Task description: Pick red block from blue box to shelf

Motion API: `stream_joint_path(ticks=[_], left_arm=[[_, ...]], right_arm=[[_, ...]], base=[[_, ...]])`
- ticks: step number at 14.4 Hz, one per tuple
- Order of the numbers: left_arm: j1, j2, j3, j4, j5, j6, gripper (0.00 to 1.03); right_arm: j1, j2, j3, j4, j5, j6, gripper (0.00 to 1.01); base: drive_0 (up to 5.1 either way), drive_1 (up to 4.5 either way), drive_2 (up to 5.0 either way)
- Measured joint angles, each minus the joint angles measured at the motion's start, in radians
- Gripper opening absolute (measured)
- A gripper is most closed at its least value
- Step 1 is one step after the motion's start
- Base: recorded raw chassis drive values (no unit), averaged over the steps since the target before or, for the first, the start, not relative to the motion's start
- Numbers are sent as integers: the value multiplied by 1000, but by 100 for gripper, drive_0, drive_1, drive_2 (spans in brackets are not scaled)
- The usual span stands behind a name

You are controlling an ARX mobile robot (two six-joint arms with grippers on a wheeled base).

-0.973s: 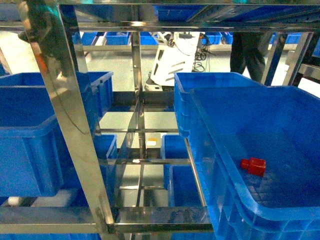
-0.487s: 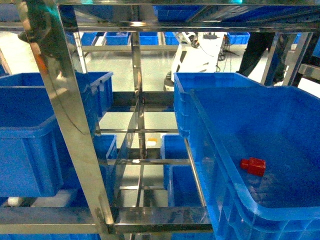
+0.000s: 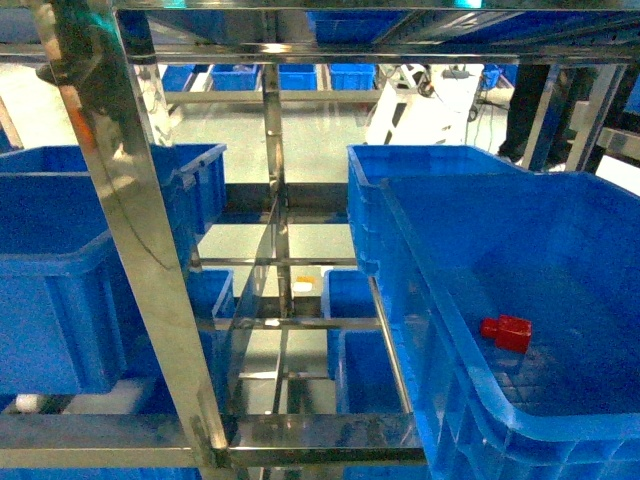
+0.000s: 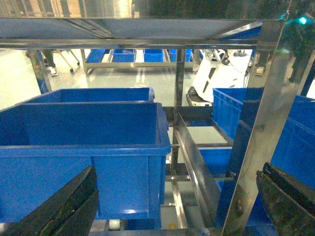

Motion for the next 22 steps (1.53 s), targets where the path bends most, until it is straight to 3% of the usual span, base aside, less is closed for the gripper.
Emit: stream_joint_path(ticks=[1,2,3,9,10,17,18,22], left_arm=[[0,0,0,0,0,0,98],[0,0,0,0,0,0,98],[0,0,0,0,-2,0,98],[0,0,0,0,0,0,98],[0,0,0,0,0,0,98],[0,0,0,0,0,0,98],[0,0,0,0,0,0,98],[0,0,0,0,0,0,98]], right_arm=[[0,-15,0,-14,0,0,2],[0,-97,0,-140,0,0,2],[0,-172,0,-192,-2,0,2],[0,-181,0,-190,-2,0,2],[0,-181,0,-190,-2,0,6],[0,-181,0,-190,-2,0,94],[0,-181,0,-190,-2,0,100],[0,-181,0,-190,-2,0,98]], base=[[0,0,0],[0,0,0],[0,0,0],[0,0,0],[0,0,0],[0,0,0],[0,0,0],[0,0,0]])
